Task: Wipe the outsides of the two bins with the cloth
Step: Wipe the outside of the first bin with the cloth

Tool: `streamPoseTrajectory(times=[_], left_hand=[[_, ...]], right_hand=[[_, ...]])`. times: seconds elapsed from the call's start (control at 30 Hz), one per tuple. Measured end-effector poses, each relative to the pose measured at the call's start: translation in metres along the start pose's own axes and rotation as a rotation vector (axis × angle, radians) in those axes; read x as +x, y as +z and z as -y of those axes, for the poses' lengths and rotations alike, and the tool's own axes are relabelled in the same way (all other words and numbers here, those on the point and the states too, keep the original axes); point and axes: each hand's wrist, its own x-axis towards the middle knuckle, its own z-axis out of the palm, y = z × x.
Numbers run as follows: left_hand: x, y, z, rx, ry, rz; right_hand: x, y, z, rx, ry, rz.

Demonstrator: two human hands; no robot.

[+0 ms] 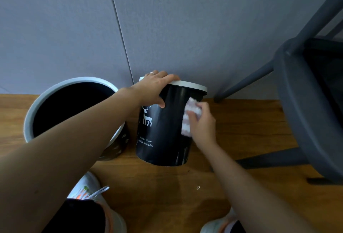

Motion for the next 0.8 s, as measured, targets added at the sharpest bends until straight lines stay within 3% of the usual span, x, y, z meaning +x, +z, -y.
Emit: streamPoseTrajectory(times=[0.1,0.33,0.5,0.8], left_hand=[[0.001,0.001,-0.001,0.001,0.000,-0.004],[0.003,-0.002,0.004,-0.025,-0.044,0.012],[0.005,0.000,-0.008,-0.082,-0.130,-0.020],[0.004,-0.012,-0.004,-0.230,-0.050,0.010]], right_hand=[[0.022,-0.004,0.009,-0.140,-0.082,-0.019],[-0.025,0.003,-0.027,-0.277,-0.209,0.194],[-0.009,-0.002,-0.017,-0.238,-0.228,0.123],[0.023,-0.019,0.008,-0.318,-0.416,0.013]])
